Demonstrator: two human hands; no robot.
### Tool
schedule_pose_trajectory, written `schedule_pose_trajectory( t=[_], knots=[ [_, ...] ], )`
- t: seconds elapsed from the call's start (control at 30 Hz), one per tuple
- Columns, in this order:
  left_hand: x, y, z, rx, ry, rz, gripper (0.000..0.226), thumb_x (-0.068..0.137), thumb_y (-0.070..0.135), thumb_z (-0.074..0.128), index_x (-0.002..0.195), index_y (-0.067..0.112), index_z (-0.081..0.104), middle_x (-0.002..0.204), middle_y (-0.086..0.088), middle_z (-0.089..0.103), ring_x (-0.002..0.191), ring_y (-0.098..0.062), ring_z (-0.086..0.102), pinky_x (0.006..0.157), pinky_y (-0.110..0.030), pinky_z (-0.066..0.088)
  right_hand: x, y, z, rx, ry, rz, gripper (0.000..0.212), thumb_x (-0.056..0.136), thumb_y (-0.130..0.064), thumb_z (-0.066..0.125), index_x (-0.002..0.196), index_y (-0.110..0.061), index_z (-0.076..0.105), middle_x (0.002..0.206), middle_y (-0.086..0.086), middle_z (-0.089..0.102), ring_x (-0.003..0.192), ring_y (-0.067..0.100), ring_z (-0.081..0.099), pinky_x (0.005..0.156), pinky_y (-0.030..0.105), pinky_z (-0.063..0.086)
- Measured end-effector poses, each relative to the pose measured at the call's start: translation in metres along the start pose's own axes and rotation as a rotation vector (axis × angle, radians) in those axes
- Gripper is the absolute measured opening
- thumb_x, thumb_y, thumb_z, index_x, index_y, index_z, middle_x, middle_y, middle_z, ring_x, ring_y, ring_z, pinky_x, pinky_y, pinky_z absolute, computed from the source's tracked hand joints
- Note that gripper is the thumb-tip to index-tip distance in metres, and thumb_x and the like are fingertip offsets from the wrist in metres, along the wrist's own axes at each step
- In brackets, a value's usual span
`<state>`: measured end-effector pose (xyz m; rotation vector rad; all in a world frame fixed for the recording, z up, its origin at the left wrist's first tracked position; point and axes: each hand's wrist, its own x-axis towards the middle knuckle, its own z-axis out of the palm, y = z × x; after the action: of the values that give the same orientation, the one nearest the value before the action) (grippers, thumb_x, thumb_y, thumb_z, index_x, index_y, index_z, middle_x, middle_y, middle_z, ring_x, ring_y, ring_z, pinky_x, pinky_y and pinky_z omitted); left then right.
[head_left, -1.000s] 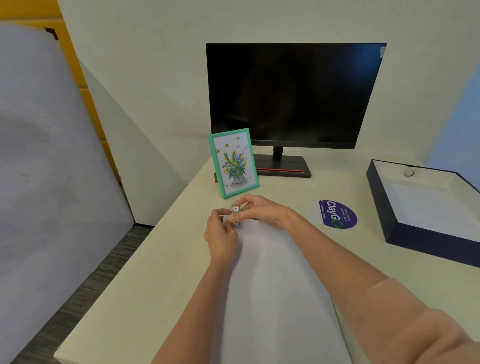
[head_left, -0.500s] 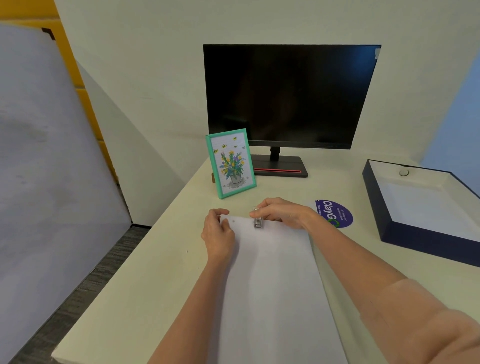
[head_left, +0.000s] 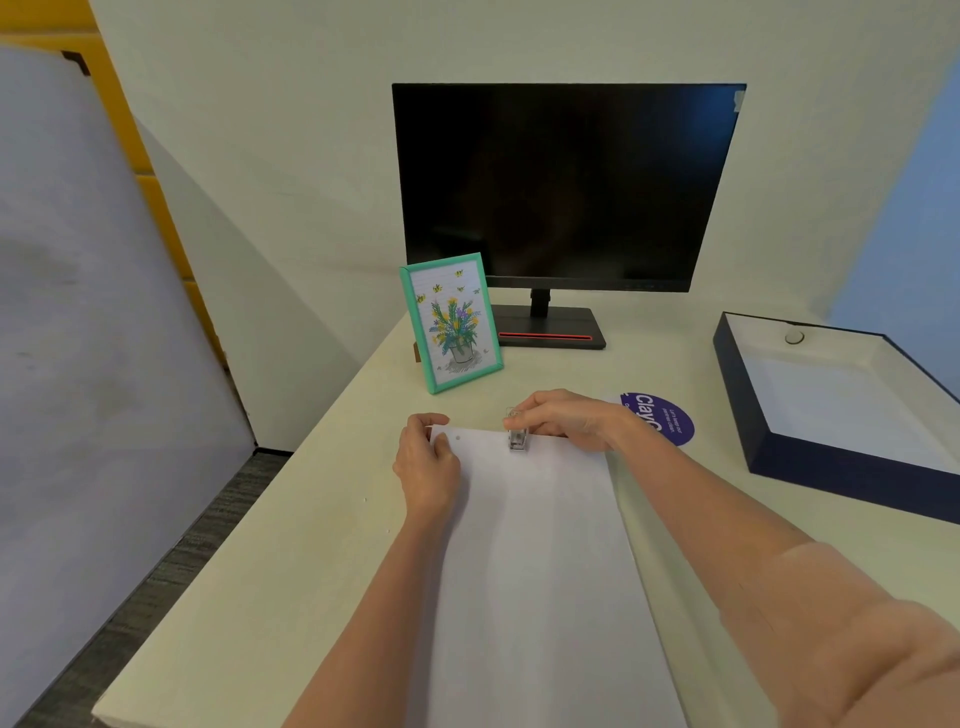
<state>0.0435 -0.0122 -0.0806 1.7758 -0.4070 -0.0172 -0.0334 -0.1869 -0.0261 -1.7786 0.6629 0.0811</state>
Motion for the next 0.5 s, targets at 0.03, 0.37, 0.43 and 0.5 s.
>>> schedule_pose_trajectory(
  t=[0.03, 0.37, 0.43, 0.5],
  knots=[
    [0.0001, -0.0002, -0.0002, -0.002, 0.001, 0.0, 0.028, 0.088, -0.001, 0.042, 0.102, 0.018, 0.056, 0.107, -0.011, 0.061, 0.106, -0.031, 0.053, 0.098, -0.05, 0.04, 0.0003, -0.0001, 0.0008, 0.001, 0.005, -0.005, 0.044, 0.073, -0.03, 0.08, 0.108, -0.014, 0.058, 0.122, 0.01, 0.062, 0.114, 0.021, 0.057, 0.1, 0.033, 0.045],
    [-0.0009, 0.0012, -0.0007, 0.006, 0.003, 0.011, 0.027, 0.089, -0.002, 0.042, 0.106, 0.014, 0.056, 0.111, -0.006, 0.061, 0.108, -0.025, 0.052, 0.098, -0.045, 0.04, 0.0024, -0.0001, 0.0045, -0.044, 0.052, -0.033, 0.041, 0.07, -0.031, 0.082, 0.101, -0.016, 0.06, 0.116, 0.005, 0.063, 0.109, 0.018, 0.056, 0.102, 0.033, 0.044],
    [-0.0008, 0.0007, -0.0005, 0.01, 0.005, 0.019, 0.027, 0.088, -0.002, 0.042, 0.105, 0.014, 0.057, 0.11, -0.006, 0.061, 0.107, -0.026, 0.053, 0.097, -0.046, 0.041, 0.0039, 0.0017, 0.0075, -0.046, 0.109, -0.096, 0.032, 0.072, -0.027, 0.082, 0.092, -0.014, 0.06, 0.104, 0.006, 0.065, 0.095, 0.017, 0.057, 0.087, 0.027, 0.047],
    [-0.0009, 0.0, -0.0002, 0.013, -0.003, 0.026, 0.028, 0.087, -0.002, 0.042, 0.105, 0.014, 0.057, 0.11, -0.006, 0.061, 0.107, -0.025, 0.053, 0.097, -0.045, 0.041, 0.0049, 0.0034, 0.0106, -0.023, 0.152, -0.158, 0.026, 0.073, -0.019, 0.081, 0.084, -0.012, 0.058, 0.089, 0.003, 0.066, 0.086, 0.015, 0.059, 0.08, 0.023, 0.047]
  ],
)
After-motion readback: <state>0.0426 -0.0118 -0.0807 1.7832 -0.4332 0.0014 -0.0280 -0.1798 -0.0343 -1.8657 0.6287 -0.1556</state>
